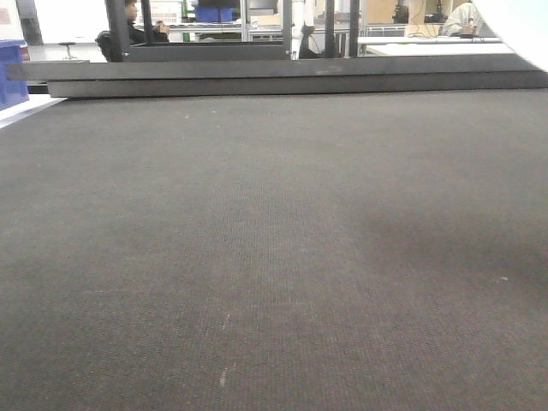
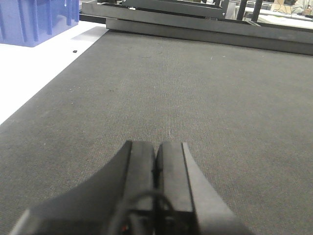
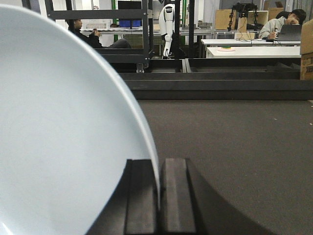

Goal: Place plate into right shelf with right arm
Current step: 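Raise the held plate upright beside the robot with the right gripper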

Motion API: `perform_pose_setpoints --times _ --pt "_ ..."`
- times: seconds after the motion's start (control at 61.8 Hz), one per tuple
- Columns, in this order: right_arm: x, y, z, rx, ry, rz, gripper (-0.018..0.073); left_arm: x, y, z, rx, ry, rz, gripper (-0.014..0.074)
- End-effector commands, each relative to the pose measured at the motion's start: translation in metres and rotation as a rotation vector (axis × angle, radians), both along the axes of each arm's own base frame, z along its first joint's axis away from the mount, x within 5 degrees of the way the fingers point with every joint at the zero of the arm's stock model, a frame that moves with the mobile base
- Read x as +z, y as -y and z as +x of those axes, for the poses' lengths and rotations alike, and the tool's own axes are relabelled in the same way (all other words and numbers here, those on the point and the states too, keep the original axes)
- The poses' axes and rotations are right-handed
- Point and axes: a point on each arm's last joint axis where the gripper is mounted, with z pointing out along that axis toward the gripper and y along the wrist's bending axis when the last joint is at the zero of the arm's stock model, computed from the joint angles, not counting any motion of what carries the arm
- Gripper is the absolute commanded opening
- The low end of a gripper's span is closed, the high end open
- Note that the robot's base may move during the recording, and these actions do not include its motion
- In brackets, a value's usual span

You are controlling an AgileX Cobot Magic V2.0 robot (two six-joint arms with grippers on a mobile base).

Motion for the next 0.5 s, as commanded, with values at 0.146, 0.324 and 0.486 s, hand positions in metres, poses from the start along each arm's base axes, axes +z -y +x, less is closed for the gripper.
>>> perform_pose_setpoints --times 0.146,0.324,0.486 --pt "0.0173 0.0010 -0.0015 -0.011 0.113 0.006 0.0057 0.0052 -0.0010 -0.0008 0.009 0.089 -0.018 -0.0128" --pt "0.0173 0.0010 -0.0015 -0.011 0.113 0.006 0.0057 0.0052 -0.0010 -0.0008 0.009 0.089 -0.018 -0.0128" --pt "0.0173 0.0010 -0.0015 -0.011 0.113 0.006 0.0057 0.0052 -0.0010 -0.0008 0.009 0.089 -0.018 -0.0128"
